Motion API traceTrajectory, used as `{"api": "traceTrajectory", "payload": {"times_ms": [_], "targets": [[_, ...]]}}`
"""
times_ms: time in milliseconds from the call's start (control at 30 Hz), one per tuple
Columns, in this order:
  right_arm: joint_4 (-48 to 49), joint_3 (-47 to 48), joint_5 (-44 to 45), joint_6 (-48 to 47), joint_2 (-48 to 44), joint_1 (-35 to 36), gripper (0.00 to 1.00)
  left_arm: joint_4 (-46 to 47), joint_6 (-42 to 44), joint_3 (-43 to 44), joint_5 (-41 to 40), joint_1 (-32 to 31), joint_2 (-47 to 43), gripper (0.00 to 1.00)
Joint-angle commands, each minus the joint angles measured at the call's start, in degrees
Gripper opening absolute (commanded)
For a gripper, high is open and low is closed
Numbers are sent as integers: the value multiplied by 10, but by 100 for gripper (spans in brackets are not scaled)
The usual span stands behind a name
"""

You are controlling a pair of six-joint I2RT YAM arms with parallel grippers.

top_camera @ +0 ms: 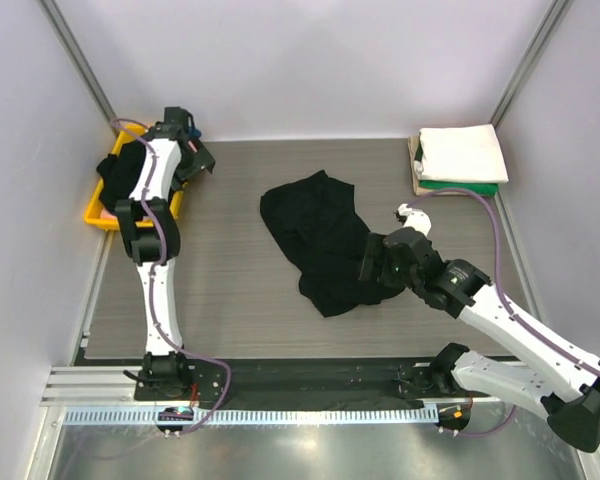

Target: Fold and stack the t-shirts

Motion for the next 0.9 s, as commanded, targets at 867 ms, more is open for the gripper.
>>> {"api": "traceTrajectory", "payload": {"times_ms": [867], "targets": [[-13,-66,-9,30,-89,-54,100,97,-34,-284,-45,-356,-151,81]]}}
